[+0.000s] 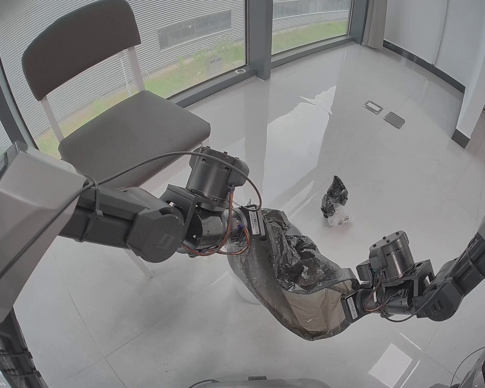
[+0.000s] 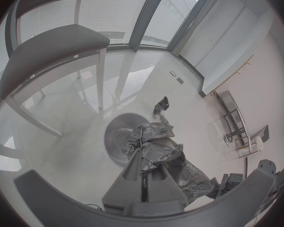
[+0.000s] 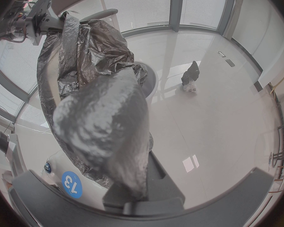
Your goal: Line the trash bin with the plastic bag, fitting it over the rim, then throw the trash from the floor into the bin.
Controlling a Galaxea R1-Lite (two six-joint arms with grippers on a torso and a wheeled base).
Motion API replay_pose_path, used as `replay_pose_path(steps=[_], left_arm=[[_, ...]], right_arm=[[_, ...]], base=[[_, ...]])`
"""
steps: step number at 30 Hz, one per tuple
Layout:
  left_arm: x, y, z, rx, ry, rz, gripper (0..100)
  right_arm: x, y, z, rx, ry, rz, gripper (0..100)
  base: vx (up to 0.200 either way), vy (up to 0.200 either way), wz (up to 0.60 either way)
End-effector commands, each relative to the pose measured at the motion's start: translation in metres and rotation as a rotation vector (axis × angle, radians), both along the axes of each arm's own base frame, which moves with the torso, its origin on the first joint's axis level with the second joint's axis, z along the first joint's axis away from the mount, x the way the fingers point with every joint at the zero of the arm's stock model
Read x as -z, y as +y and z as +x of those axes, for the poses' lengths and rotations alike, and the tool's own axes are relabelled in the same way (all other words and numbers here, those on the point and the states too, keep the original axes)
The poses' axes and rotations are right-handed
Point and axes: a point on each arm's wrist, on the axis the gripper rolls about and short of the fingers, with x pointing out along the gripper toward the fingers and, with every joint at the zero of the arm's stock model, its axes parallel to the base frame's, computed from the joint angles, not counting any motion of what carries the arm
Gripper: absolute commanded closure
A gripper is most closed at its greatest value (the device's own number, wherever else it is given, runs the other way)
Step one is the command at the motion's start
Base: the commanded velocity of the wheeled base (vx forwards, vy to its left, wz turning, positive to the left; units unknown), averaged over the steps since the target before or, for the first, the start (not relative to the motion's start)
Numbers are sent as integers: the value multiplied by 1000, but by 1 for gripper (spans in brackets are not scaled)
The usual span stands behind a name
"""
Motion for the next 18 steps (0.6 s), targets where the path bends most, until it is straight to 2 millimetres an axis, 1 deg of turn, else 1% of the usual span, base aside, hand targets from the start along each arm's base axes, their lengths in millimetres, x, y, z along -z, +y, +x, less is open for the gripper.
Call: replay_pose_path(steps=[1,8,12,15,18], left_arm=[[4,4,1,-9,13,9,100],[11,5,-3,-20,21,14,100],[19,6,-12,-6,51,49,100],[31,9,-23,8,137,113,100],[34,13,-30,5,193,152,100]], right_arm=[[2,1,1,-3,4,-2,100],[2,4,-2,-20,8,-7,100],[6,11,-10,-56,28,-20,100],[11,16,-13,-79,45,-34,100],[15,18,-19,-102,62,-49,100]], base=[[200,0,0],[200,0,0],[0,0,0],[0,0,0],[0,0,0]])
